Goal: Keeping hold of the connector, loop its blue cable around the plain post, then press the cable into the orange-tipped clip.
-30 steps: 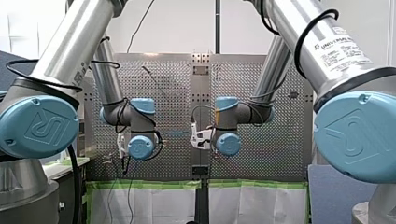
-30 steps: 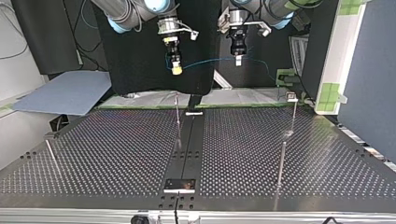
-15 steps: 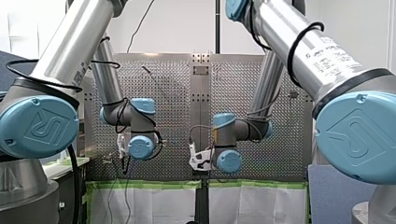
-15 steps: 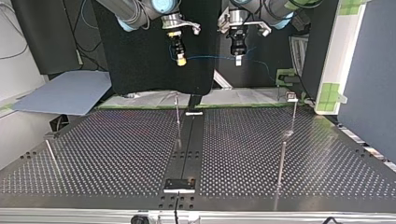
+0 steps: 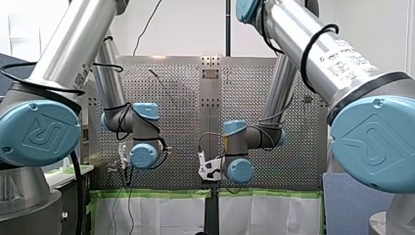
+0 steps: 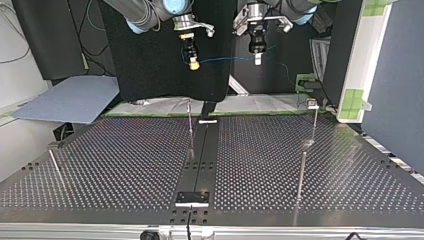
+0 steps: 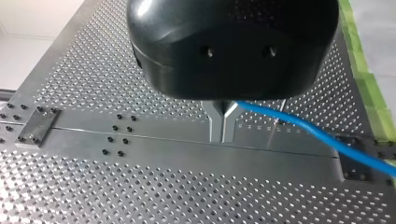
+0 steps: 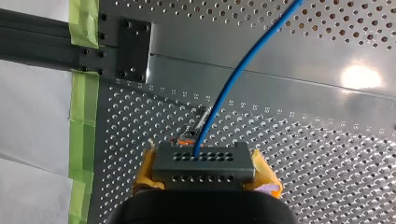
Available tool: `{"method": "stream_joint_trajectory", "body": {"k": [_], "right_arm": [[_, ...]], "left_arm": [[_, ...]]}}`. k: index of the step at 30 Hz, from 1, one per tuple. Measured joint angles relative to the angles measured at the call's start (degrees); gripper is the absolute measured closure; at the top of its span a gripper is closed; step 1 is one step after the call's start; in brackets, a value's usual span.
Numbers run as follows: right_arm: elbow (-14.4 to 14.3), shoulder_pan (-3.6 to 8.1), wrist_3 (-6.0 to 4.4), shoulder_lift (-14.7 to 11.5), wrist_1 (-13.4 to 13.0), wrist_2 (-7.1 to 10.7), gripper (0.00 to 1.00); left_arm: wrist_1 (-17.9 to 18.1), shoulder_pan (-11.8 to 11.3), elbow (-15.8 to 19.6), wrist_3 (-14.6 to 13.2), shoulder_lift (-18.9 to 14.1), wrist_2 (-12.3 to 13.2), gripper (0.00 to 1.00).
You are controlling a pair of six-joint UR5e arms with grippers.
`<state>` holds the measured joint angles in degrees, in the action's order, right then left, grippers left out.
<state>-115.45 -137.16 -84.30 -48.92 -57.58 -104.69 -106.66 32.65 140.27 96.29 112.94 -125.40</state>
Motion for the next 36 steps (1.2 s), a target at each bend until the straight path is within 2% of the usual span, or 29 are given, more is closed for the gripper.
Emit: {"method": "stream_joint_trajectory", "body": {"k": [6, 20, 24, 26, 33, 36], "right_arm": [[0.0, 0.0, 0.0, 0.0, 0.0, 0.0, 1.0], [-0.21, 0.2, -0.17, -0.2, 0.21, -0.21, 1.0], [0.02, 1.46, -1.47, -2.01, 1.99, -1.52, 1.0], [0.45, 1.71, -2.15, -3.0, 3.01, -1.7, 1.0], [1.02, 2.22, -4.58, -6.88, 6.88, -0.44, 1.0], [1.05, 2.29, -5.11, -8.68, 8.14, -0.1, 1.0]], "left_arm": [[0.12, 0.05, 2.52, 0.85, -0.04, -0.14, 1.0], [0.61, -0.21, 2.73, 1.15, 0.41, -0.6, 1.0], [0.9, -0.46, 1.19, 2.5, 2.13, -1.43, 1.0], [0.36, -0.54, 0.35, 2.84, 2.67, -1.59, 1.0], [-3.01, -0.94, -3.23, 3.26, 3.17, -2.81, 1.0], [-4.09, -1.04, -4.28, 3.32, 3.13, -3.15, 1.0]]}}
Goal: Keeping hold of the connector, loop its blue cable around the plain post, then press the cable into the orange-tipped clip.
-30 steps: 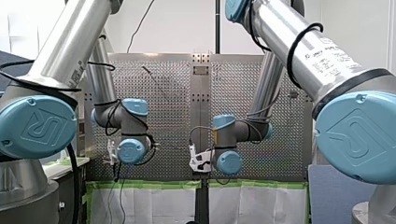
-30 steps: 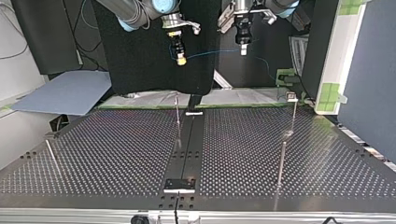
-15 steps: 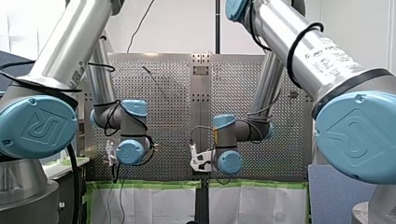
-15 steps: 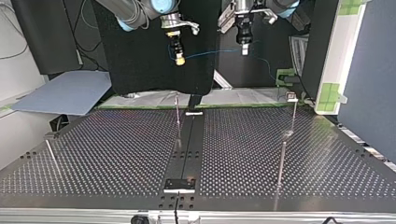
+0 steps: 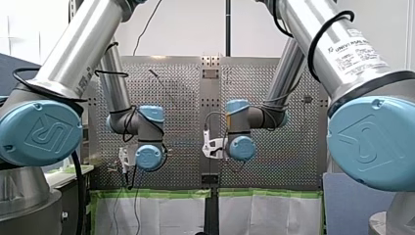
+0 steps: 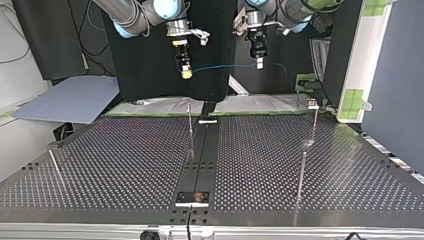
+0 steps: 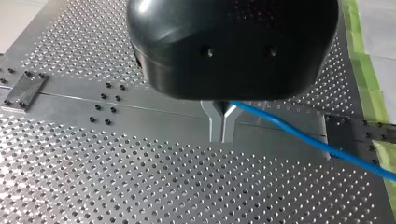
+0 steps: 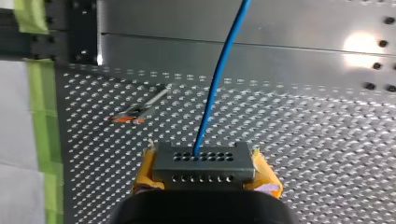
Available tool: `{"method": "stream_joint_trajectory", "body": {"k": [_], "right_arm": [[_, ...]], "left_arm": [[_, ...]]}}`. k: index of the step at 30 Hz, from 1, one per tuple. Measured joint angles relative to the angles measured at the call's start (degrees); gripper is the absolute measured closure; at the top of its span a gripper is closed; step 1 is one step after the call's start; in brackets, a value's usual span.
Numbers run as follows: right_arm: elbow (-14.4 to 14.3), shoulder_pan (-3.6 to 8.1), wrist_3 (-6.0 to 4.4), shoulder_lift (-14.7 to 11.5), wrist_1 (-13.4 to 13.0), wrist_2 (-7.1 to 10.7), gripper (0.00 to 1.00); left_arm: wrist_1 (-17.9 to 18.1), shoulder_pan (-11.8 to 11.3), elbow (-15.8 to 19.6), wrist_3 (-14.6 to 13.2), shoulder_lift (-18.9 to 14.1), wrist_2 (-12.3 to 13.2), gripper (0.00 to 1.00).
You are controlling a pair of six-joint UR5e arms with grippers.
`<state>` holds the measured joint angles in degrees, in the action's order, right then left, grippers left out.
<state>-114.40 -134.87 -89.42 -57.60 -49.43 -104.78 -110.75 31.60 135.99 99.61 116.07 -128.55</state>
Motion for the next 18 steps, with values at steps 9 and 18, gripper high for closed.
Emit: {"method": "stream_joint_trajectory", "body": {"k": [9, 18], "right_arm": [[3.47, 1.61, -1.47, -5.09, 4.26, 1.17, 1.0], [6.02, 3.4, -1.89, -9.62, 8.78, 1.74, 1.0]], "left_arm": [[-4.18, -1.65, -3.19, 1.38, -3.46, -2.73, 1.0], [-9.33, -3.45, -3.46, 2.17, -8.62, -5.11, 1.0]]}}
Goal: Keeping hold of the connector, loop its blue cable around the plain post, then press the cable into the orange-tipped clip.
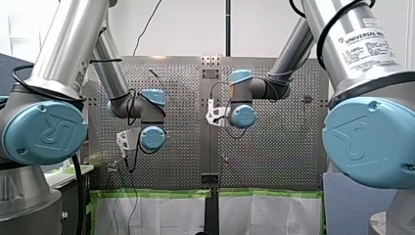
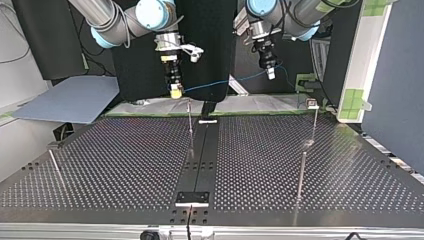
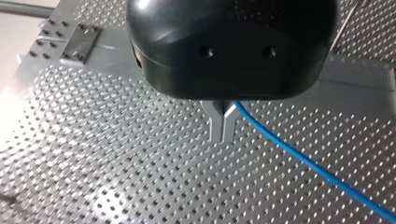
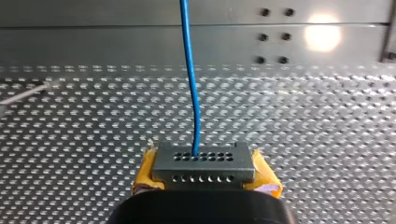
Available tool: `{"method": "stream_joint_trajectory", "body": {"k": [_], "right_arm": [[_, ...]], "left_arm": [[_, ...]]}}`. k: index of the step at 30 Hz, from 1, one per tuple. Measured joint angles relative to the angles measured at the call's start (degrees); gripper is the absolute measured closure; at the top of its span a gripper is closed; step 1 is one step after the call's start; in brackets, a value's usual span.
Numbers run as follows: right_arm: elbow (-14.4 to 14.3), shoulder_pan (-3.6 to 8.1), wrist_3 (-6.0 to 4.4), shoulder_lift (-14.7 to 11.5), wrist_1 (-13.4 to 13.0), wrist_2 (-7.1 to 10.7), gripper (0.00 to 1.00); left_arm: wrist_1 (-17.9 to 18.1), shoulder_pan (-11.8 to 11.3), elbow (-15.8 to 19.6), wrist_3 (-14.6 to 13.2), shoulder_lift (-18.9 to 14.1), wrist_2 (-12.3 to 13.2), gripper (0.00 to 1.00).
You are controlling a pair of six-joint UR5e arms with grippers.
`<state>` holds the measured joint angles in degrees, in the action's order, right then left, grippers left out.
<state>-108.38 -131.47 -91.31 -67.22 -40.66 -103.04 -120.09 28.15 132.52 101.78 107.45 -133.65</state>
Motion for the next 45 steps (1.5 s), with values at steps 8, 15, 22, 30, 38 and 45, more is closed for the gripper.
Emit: {"method": "stream_joint_trajectory", "body": {"k": [8, 15, 22, 30, 38, 45], "right_arm": [[1.63, 0.95, 0.0, -4.46, 4.47, 3.45, 1.0], [4.7, 0.71, 1.4, -5.28, 8.32, 6.19, 1.0], [8.43, 0.34, 2.72, -3.31, 12.0, 8.71, 1.0], [12.34, 0.12, 2.98, -3.19, 15.47, 10.87, 1.0], [16.58, -0.12, 2.81, -3.2, 17.64, 12.52, 1.0], [19.53, -0.16, 2.11, -3.18, 17.95, 15.1, 1.0]], "left_arm": [[-4.38, -1.58, -1.49, 0.15, -4.35, -0.31, 1.0], [-8.17, -2.63, -4.38, 0.49, -8.15, 0.06, 1.0], [-11.79, -3.73, -7.61, 0.87, -11.77, 0.3, 1.0], [-16.35, -4.91, -10.38, 1.61, -16.34, 0.76, 1.0], [-20.29, -6.4, -13.29, 1.16, -20.26, 1.34, 1.0], [-23.92, -7.89, -16.4, 0.38, -23.89, 2.68, 1.0]]}}
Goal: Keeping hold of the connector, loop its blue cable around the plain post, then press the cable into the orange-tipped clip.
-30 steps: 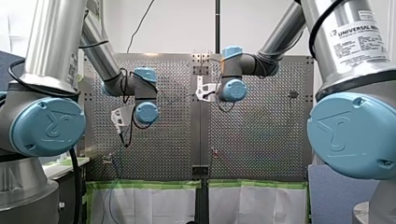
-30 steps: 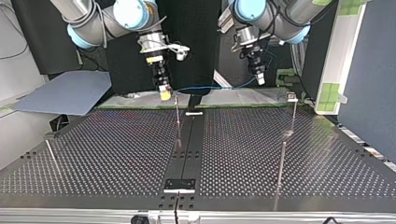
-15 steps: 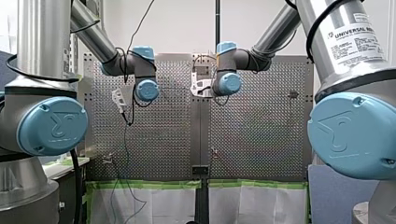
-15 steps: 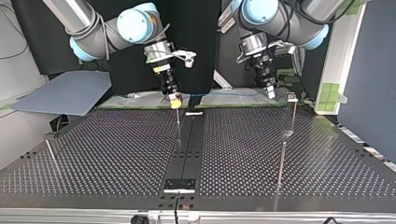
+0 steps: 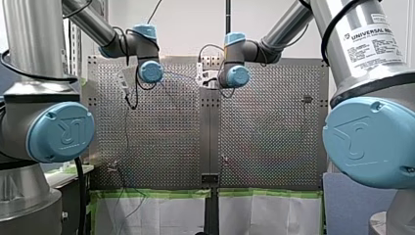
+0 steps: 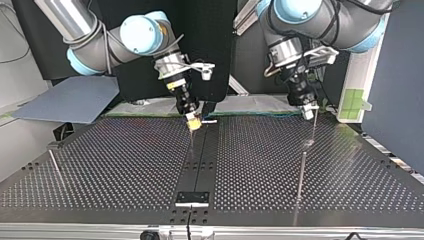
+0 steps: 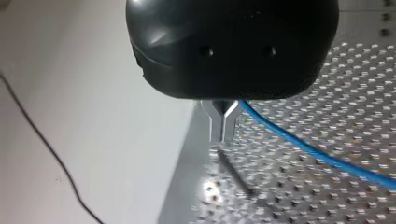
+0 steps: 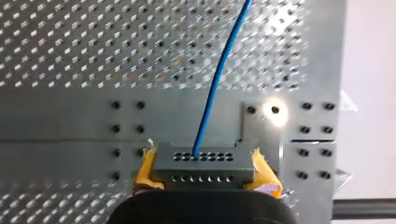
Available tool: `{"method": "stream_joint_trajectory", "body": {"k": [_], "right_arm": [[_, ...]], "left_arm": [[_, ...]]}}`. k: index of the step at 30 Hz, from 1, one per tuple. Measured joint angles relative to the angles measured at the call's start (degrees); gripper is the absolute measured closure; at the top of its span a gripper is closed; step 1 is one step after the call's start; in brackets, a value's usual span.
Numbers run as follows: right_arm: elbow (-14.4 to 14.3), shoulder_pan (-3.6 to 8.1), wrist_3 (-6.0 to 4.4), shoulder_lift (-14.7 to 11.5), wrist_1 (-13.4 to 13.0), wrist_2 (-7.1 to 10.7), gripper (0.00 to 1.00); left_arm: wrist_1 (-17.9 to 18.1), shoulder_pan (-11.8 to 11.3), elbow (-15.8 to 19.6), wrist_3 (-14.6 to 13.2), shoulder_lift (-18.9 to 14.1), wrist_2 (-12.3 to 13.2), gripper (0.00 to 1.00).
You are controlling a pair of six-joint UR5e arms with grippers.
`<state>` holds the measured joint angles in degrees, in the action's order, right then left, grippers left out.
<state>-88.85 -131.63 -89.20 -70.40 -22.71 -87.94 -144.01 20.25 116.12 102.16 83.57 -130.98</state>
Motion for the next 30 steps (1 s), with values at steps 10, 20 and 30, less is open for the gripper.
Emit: {"method": "stream_joint_trajectory", "body": {"k": [10, 20, 30], "right_arm": [[3.41, 0.44, -0.42, 0.03, 0.08, 0.8, 1.0], [5.72, 0.69, -0.68, 0.1, 0.04, 2.92, 1.0], [9.25, 0.93, -1.3, 0.26, 0.84, 5.69, 1.0]], "left_arm": [[-4.48, -2.25, -5.74, -1.12, -2.3, 2.41, 1.0], [-6.07, -6.08, -11.25, -0.05, -0.2, 6.92, 1.0], [-6.93, -11.91, -14.73, 3.5, 0.67, 12.76, 1.0]]}}
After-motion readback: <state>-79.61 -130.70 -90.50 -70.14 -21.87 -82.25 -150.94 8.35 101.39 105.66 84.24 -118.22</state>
